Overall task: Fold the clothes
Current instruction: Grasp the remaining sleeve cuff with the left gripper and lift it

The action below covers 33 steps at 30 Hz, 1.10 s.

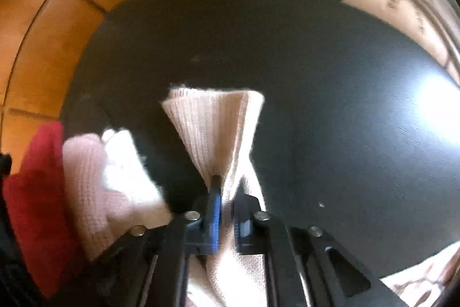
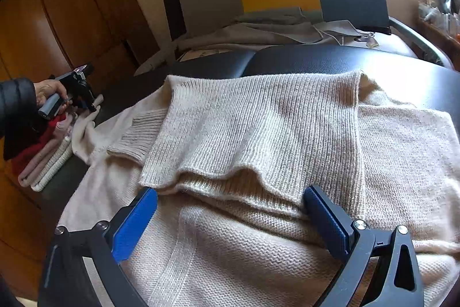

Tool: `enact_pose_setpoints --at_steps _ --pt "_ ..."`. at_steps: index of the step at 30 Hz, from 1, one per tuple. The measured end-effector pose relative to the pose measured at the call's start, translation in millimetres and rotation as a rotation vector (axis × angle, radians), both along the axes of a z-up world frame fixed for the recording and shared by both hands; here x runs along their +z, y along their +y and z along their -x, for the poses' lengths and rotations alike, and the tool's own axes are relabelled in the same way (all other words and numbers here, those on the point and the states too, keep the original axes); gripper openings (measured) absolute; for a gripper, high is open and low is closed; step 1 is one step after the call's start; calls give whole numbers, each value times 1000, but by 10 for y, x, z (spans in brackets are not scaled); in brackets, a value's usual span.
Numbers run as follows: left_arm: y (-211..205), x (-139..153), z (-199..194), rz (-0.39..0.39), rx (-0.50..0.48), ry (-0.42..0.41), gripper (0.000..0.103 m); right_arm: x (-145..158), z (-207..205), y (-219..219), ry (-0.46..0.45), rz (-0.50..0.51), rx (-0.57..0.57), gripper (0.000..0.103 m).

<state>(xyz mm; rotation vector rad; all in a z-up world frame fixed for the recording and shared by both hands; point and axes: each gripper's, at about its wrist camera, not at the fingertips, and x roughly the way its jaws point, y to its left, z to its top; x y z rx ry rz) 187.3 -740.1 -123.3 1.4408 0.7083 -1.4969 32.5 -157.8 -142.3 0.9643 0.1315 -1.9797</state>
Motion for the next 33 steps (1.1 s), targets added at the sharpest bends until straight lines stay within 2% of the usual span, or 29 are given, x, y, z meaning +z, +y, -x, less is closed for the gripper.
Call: enact_pose_setpoints --at_steps 1,4,8,11,14,18,23,26,29,30,33 --pt "30 41 1 -2 -10 55 4 -1 -2 -3 2 -3 0 103" --pt "181 405 -37 41 -28 291 3 -5 -7 -12 8 -11 -1 103" --pt "752 1079 78 84 -179 611 3 -10 -14 -23 15 -22 -1 103" --pt "1227 1423 168 85 -286 774 3 -13 -20 -31 21 -30 -2 103" --pt "1785 1598 359 64 -383 873 3 -12 -32 -35 28 -39 -2 103" --pt "2624 1605 696 12 -499 942 3 -11 -46 -38 36 -49 -2 103" --pt "3458 1174 961 -86 -574 890 3 -8 -61 -56 45 -65 -2 103" --pt "3754 684 1152 -171 -587 835 3 14 -43 -46 29 -58 1 103" --pt "3894 348 1211 -199 -591 788 6 49 -21 -24 7 -44 3 103" --pt "3919 262 1199 -227 -585 787 14 100 -1 21 -19 -15 2 103" --pt "3902 282 1007 -252 -542 859 18 268 57 188 -106 102 -8 102"
